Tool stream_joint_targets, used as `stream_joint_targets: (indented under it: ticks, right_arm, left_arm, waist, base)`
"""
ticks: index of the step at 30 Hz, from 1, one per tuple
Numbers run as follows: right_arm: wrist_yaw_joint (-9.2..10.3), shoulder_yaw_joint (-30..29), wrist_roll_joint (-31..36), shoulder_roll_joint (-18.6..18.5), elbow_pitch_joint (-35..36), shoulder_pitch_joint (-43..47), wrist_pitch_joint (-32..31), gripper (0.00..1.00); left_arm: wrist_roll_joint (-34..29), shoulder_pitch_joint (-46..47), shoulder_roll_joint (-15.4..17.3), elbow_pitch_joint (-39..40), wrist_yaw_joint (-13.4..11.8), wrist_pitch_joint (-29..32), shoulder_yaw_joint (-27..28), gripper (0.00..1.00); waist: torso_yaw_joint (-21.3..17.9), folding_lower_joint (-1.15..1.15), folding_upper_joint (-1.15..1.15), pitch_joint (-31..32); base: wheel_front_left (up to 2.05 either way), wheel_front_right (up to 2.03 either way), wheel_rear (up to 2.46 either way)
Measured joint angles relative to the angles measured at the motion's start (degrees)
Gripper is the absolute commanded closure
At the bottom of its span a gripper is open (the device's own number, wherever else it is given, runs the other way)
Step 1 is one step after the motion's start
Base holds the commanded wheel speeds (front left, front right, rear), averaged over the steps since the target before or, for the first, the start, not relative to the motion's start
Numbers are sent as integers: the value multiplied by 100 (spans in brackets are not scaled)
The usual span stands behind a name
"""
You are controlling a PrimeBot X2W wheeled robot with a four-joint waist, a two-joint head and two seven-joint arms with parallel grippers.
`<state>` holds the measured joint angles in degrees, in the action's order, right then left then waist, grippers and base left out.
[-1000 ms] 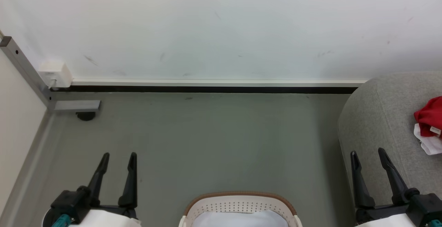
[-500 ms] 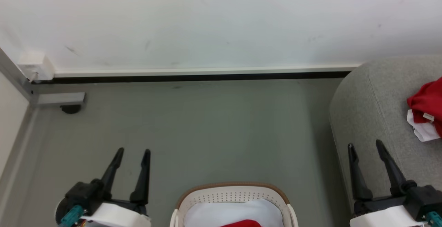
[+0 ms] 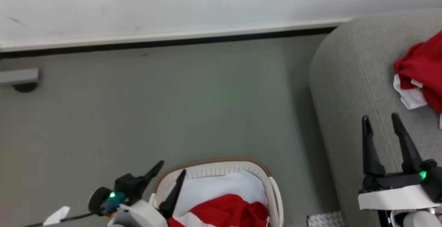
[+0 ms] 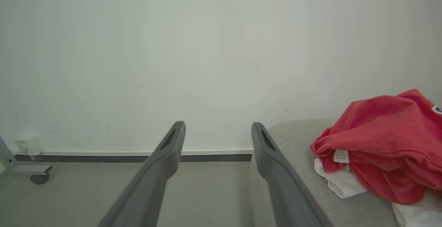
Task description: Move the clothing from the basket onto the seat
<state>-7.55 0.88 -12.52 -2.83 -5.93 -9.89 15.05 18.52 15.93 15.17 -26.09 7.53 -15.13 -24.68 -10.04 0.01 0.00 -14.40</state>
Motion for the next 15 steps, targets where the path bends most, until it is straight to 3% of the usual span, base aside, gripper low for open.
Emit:
stream_joint_targets:
  ticks: [15]
  right_arm:
    - [0, -8, -220, -4, 510, -466, 0, 0]
  left_arm:
    - [185, 1571, 377, -1775, 0, 405, -2303, 0]
  waist:
    - [-493, 1, 0, -1350]
  base:
    - [0, 0, 0]
